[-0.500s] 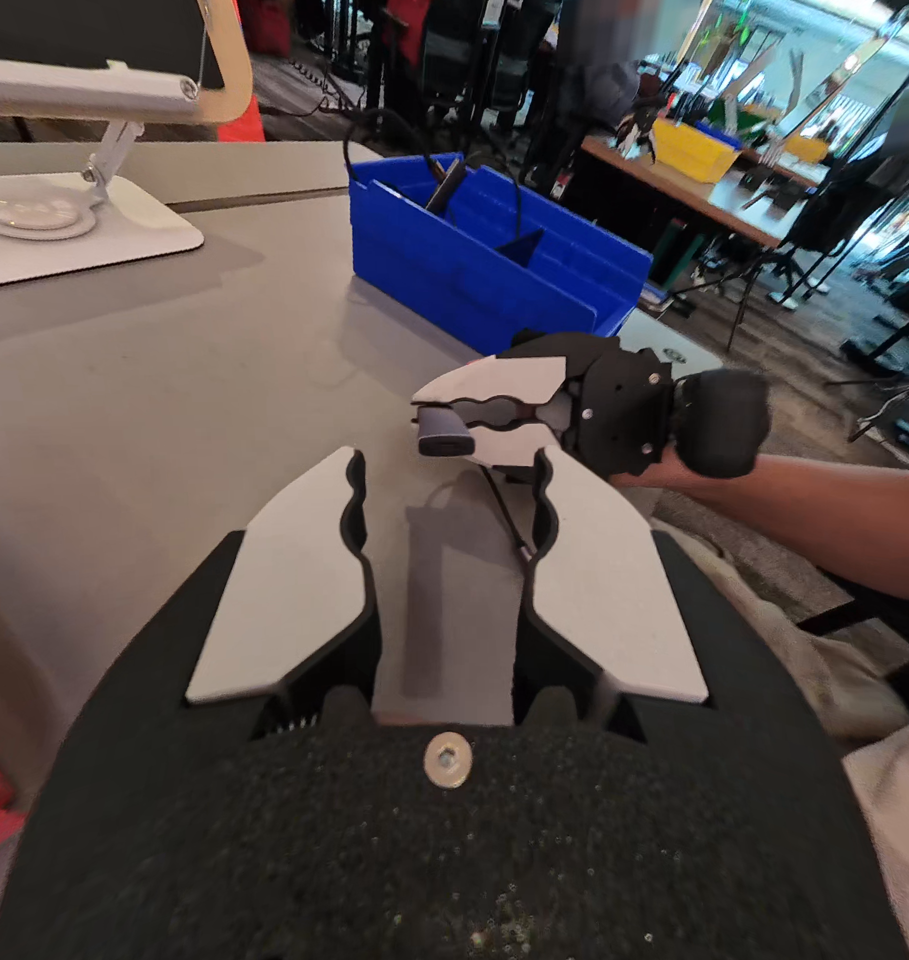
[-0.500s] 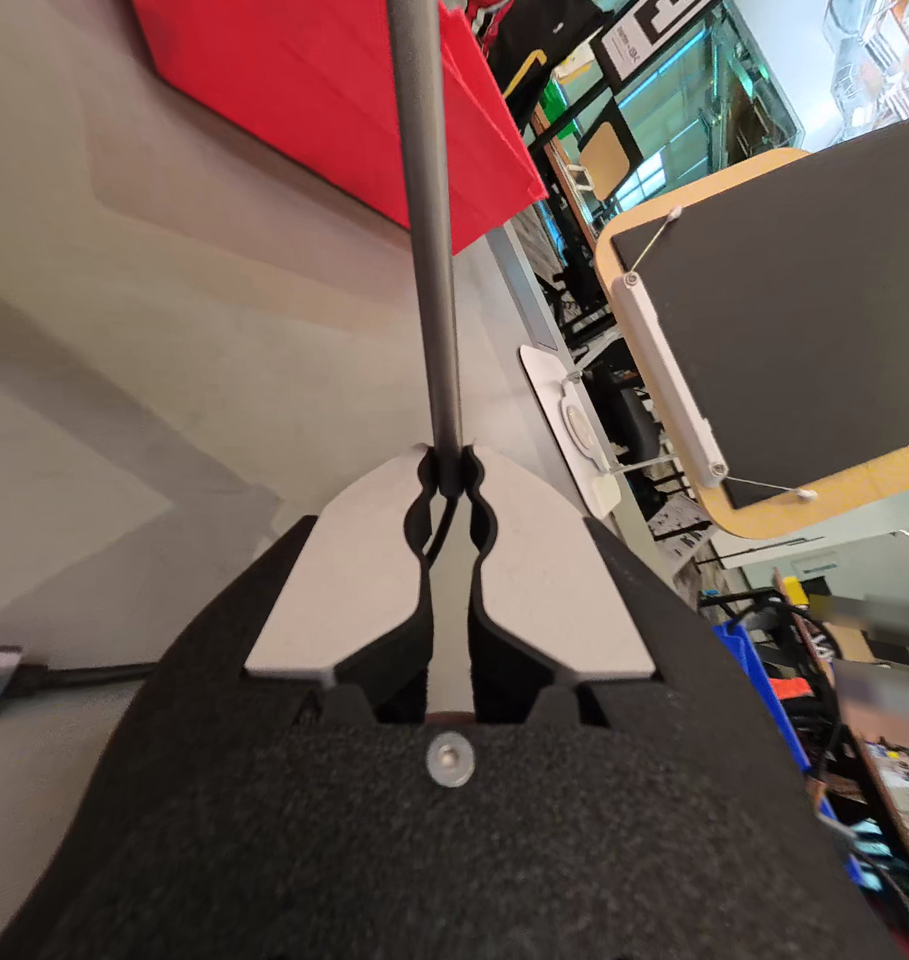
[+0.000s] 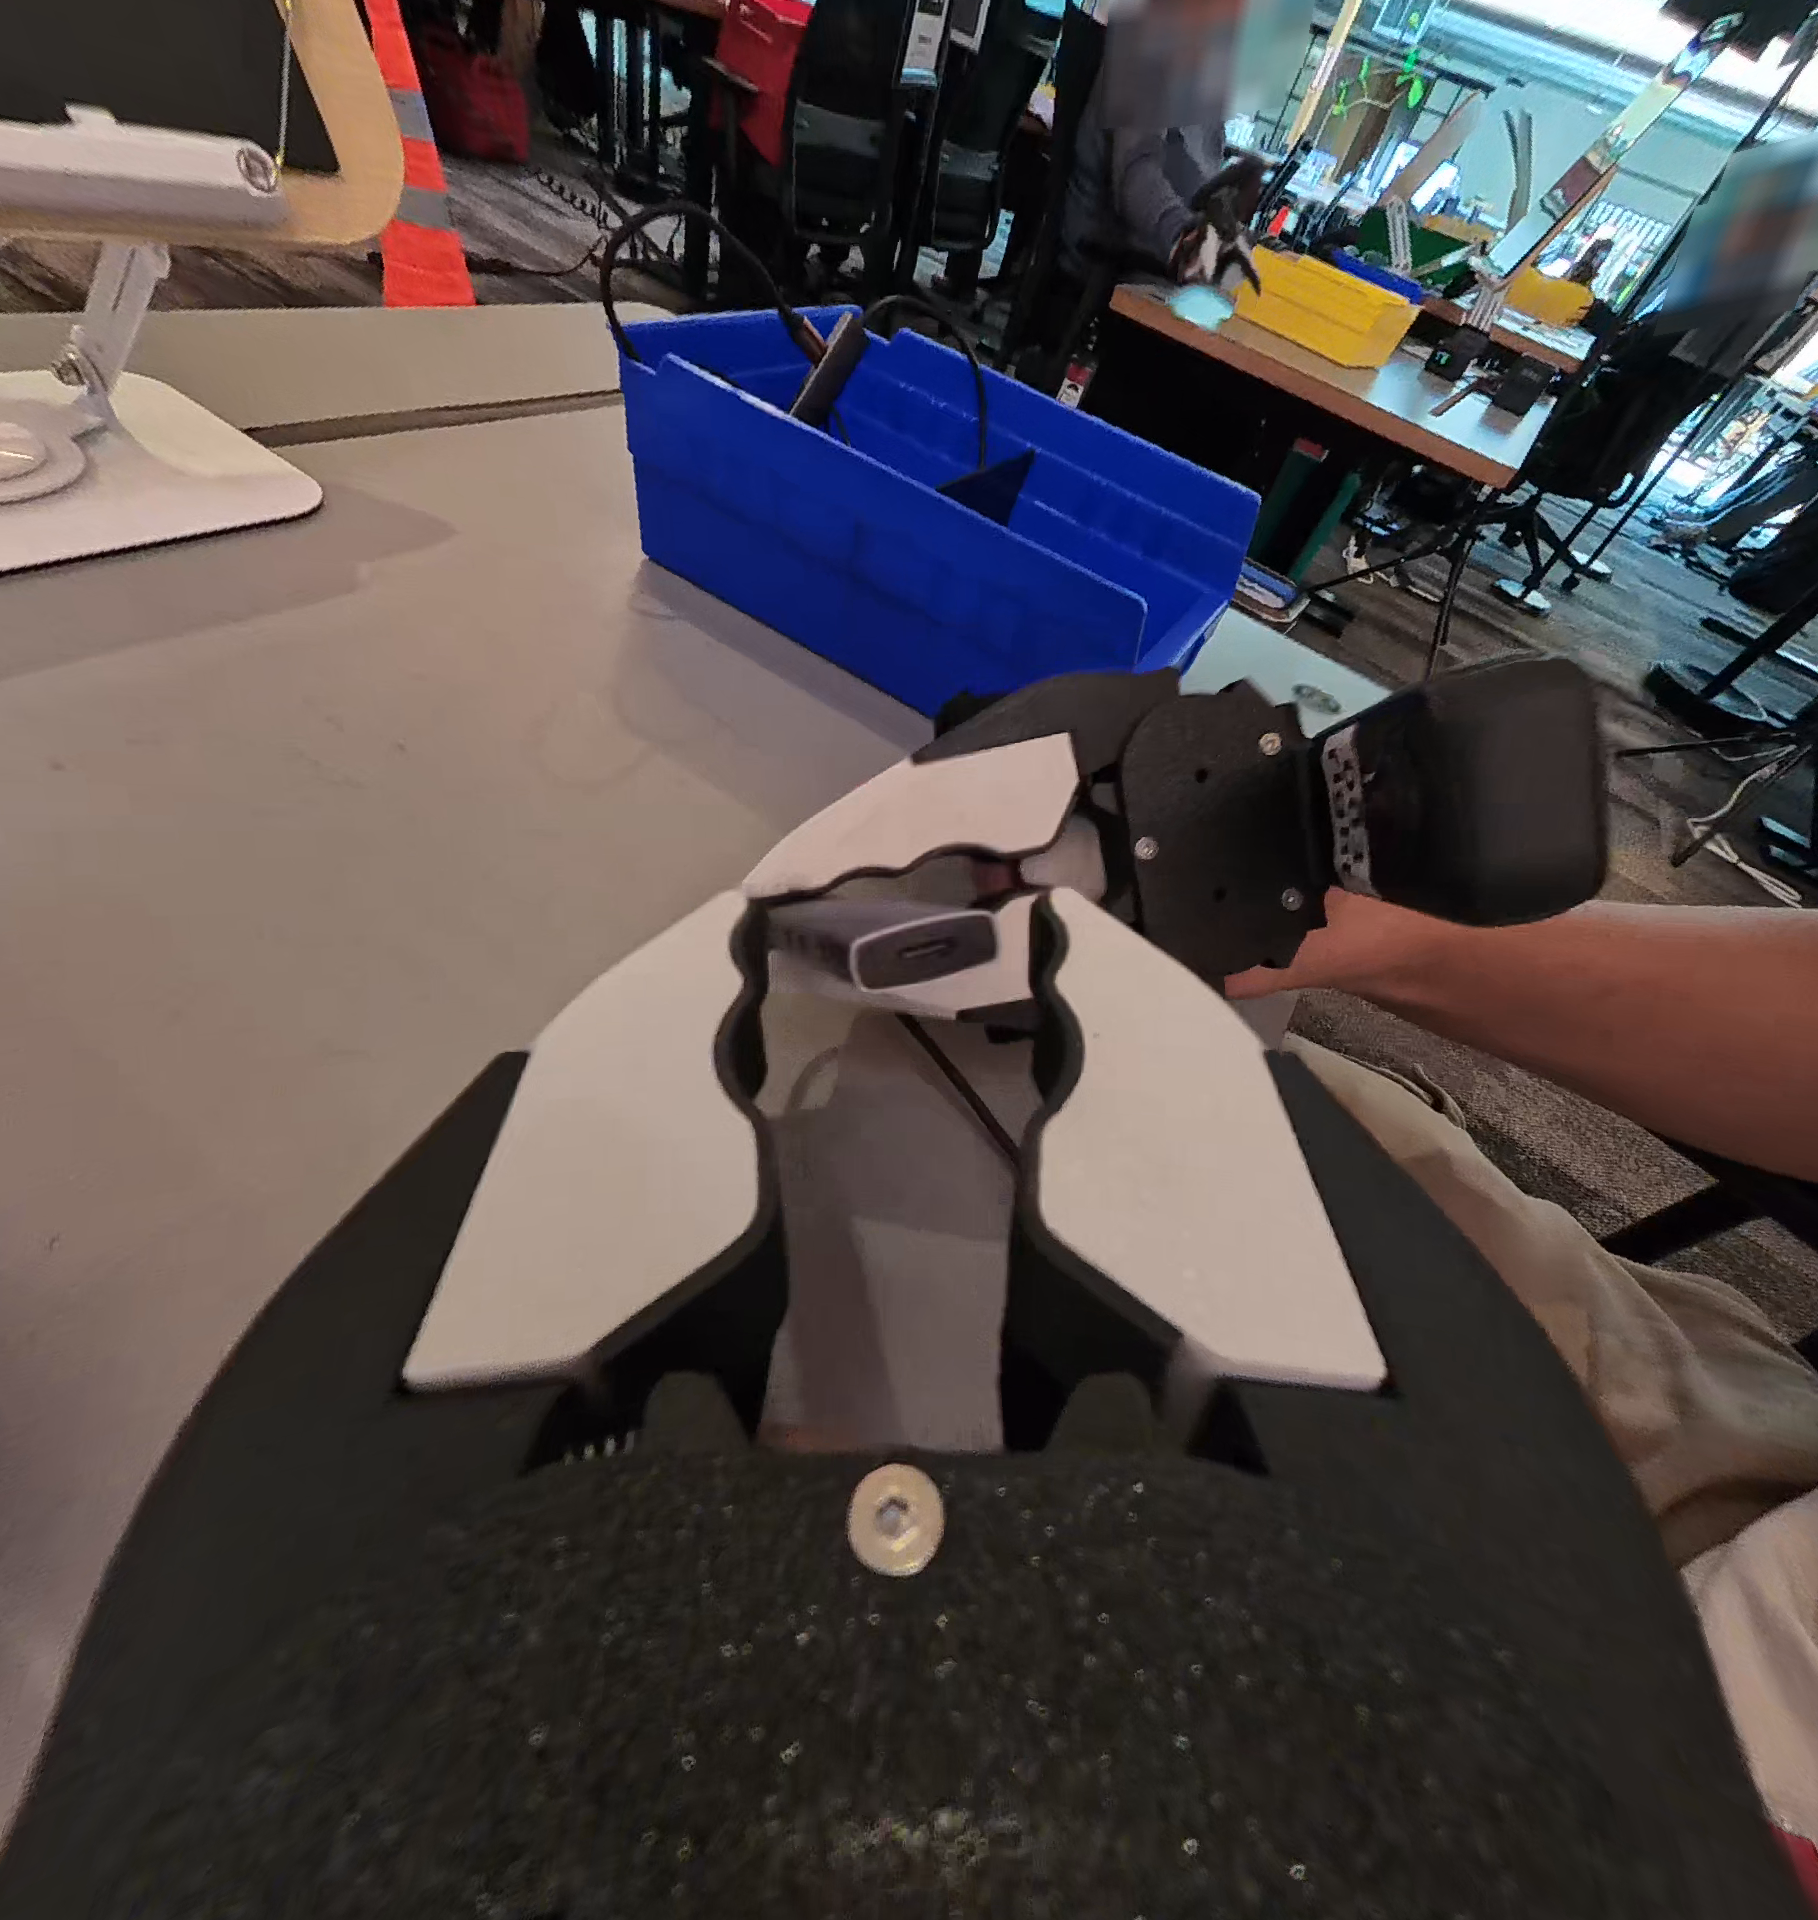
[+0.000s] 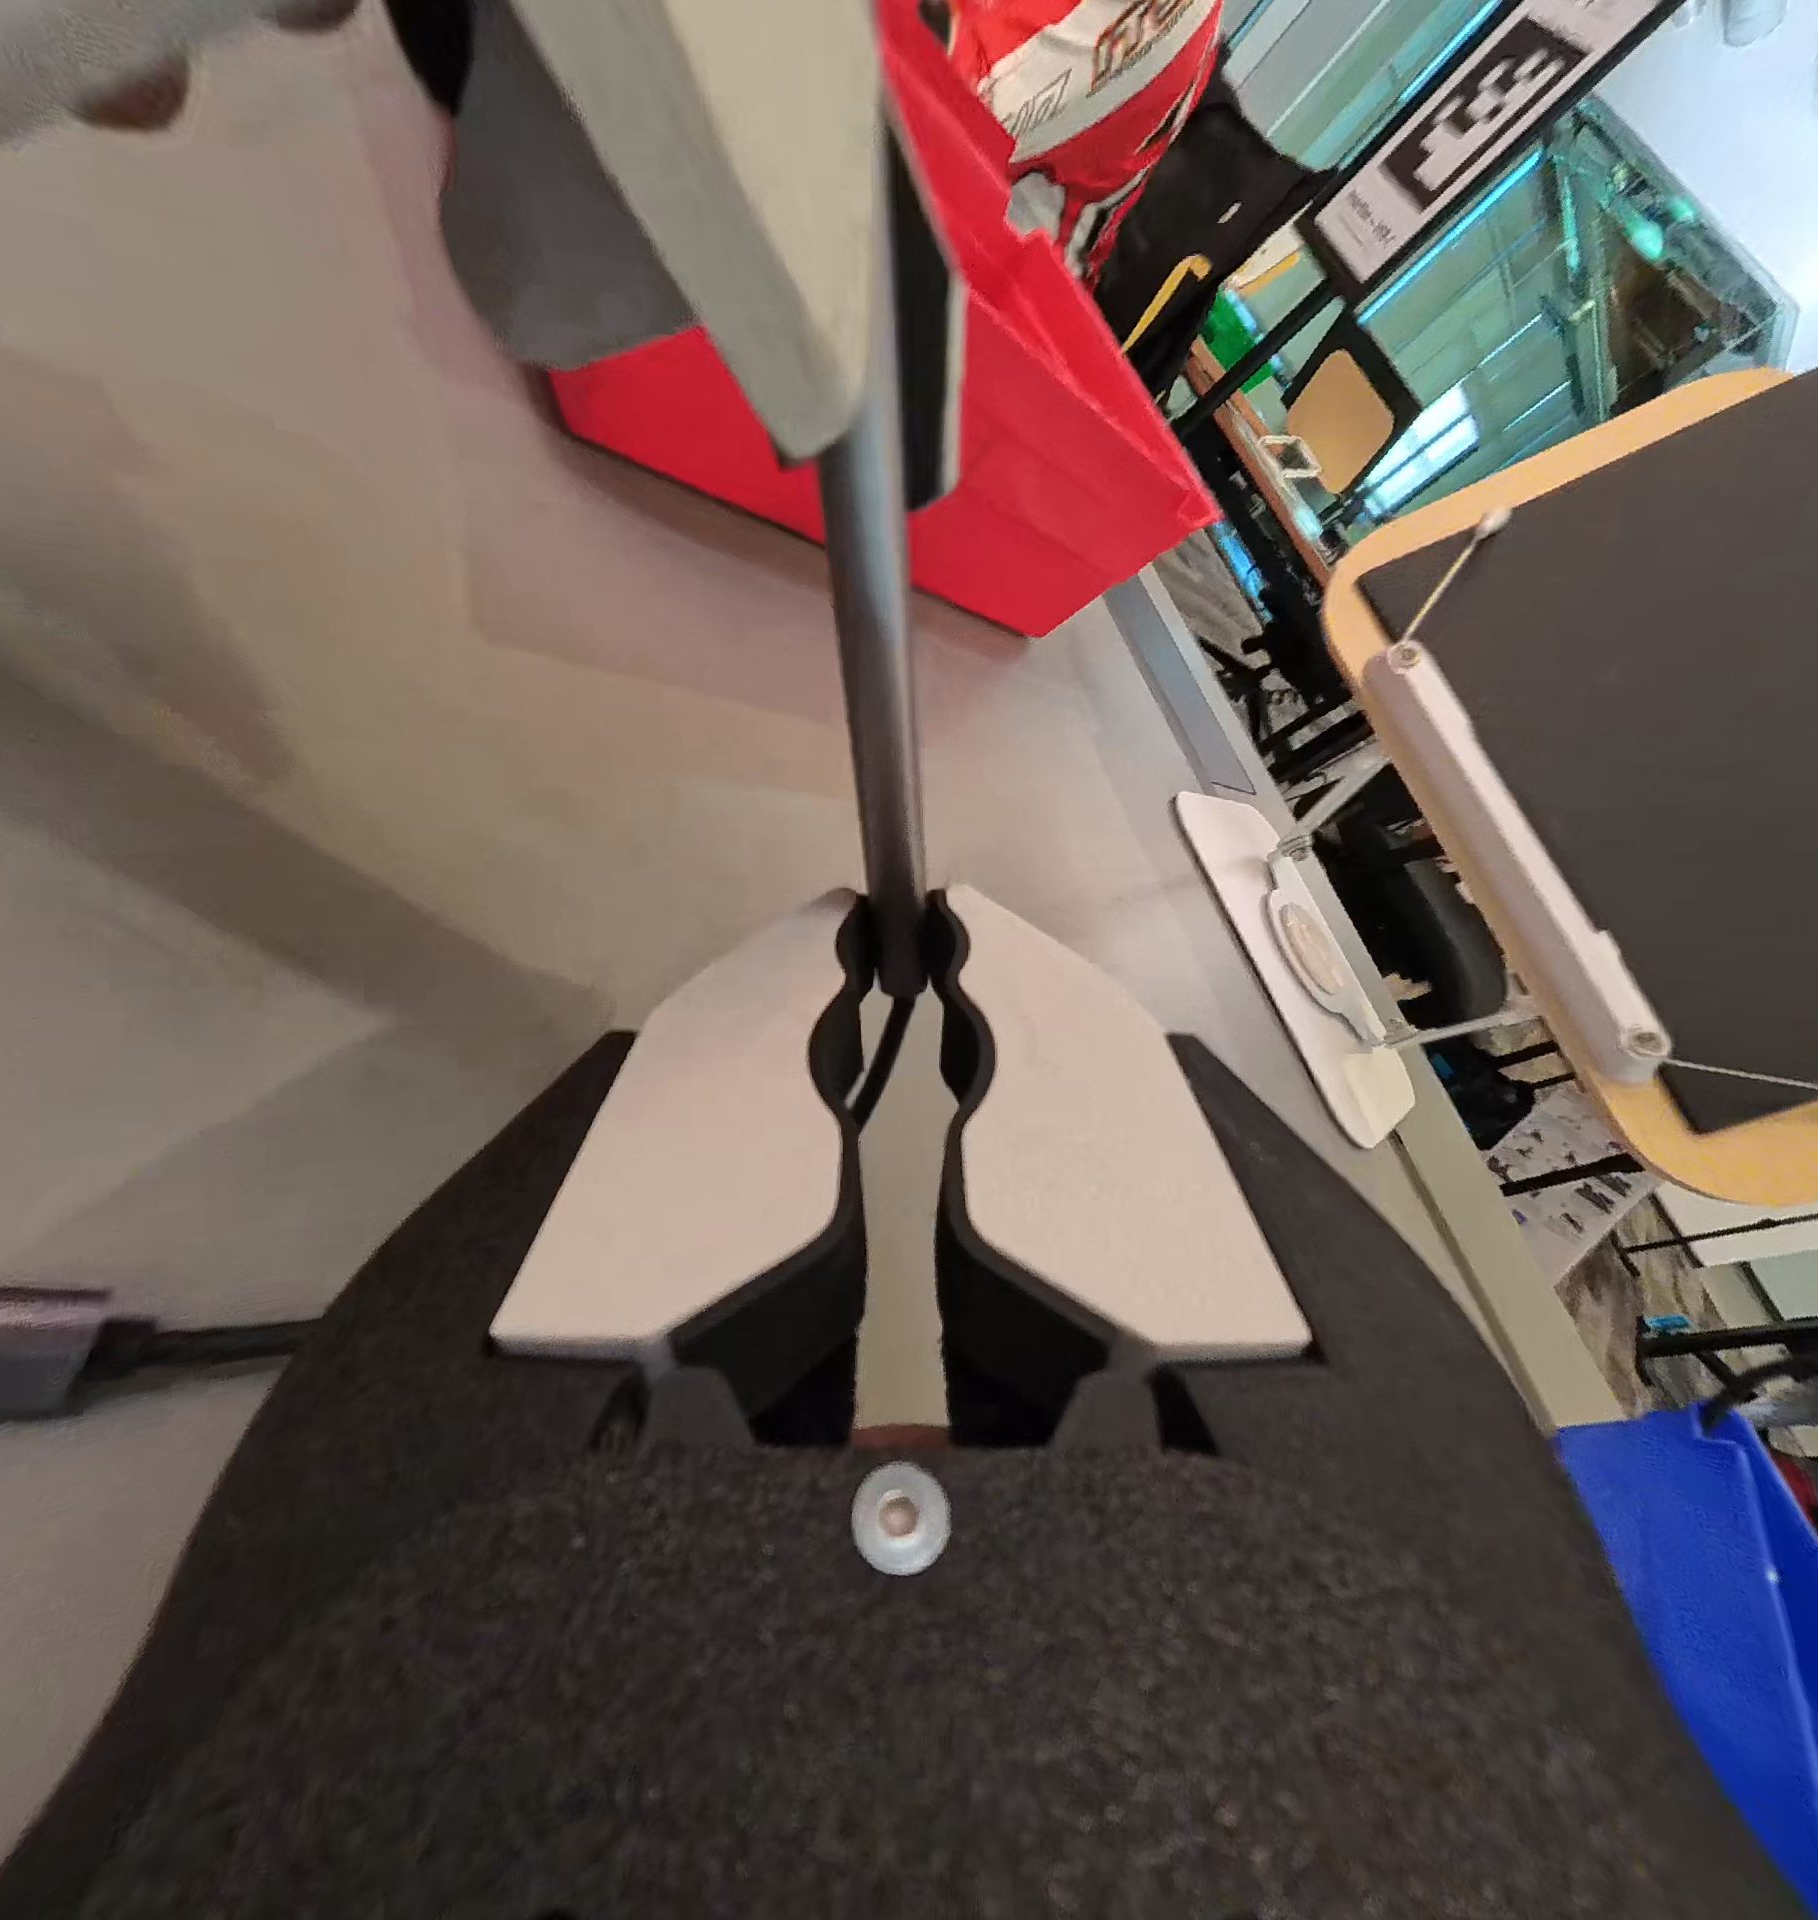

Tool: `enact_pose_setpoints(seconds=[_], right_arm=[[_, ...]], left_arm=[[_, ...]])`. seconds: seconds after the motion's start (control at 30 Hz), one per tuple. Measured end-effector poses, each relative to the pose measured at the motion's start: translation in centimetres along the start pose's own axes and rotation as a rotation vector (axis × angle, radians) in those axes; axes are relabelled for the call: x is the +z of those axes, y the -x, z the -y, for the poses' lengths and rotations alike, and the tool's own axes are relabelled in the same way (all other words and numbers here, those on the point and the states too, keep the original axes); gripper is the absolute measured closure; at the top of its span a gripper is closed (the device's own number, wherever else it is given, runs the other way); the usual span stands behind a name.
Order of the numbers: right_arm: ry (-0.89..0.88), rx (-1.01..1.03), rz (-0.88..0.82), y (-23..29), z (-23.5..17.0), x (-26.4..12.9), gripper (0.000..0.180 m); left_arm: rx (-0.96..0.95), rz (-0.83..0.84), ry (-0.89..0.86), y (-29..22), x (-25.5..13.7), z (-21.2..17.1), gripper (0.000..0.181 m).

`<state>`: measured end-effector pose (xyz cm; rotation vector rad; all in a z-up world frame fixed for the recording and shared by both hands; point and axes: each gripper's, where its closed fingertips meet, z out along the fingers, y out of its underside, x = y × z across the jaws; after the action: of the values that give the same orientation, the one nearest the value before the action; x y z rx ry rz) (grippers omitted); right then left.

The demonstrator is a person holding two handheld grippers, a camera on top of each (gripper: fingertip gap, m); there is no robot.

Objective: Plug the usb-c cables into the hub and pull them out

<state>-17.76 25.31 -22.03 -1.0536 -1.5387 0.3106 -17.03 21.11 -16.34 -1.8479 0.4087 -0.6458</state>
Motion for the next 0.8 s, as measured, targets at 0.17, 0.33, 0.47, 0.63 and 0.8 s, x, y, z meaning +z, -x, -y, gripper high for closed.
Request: enact_pose_setpoints(seconds=[0.17,0.33,0.47,0.63,0.8], right_arm=[[-0.055,0.068,0.079,1.6,1.1,0.1,0.171],[-0.119,0.214,0.152,1.7,2.3,-0.1,0.169],[-0.216,0.357,0.217,1.6,3.6,-0.9,0.171],[-0.496,0.571,0.454,2.0,7.0,-3.9,0.171],[-0.525,0.577,0.574,4.0,7.9,-4.4,0.171]], left_arm=[[0.068,-0.018,-0.059,-1.1,-0.2,1.0,0.157],[0.169,0.028,-0.108,-1.9,-0.7,2.0,0.16],[0.145,-0.031,-0.187,-2.4,-1.9,2.8,0.141],[0.038,-0.212,-0.159,-2.3,-1.9,1.6,0.136],[0.128,-0.295,-0.11,-3.9,-0.3,0.8,0.149]])
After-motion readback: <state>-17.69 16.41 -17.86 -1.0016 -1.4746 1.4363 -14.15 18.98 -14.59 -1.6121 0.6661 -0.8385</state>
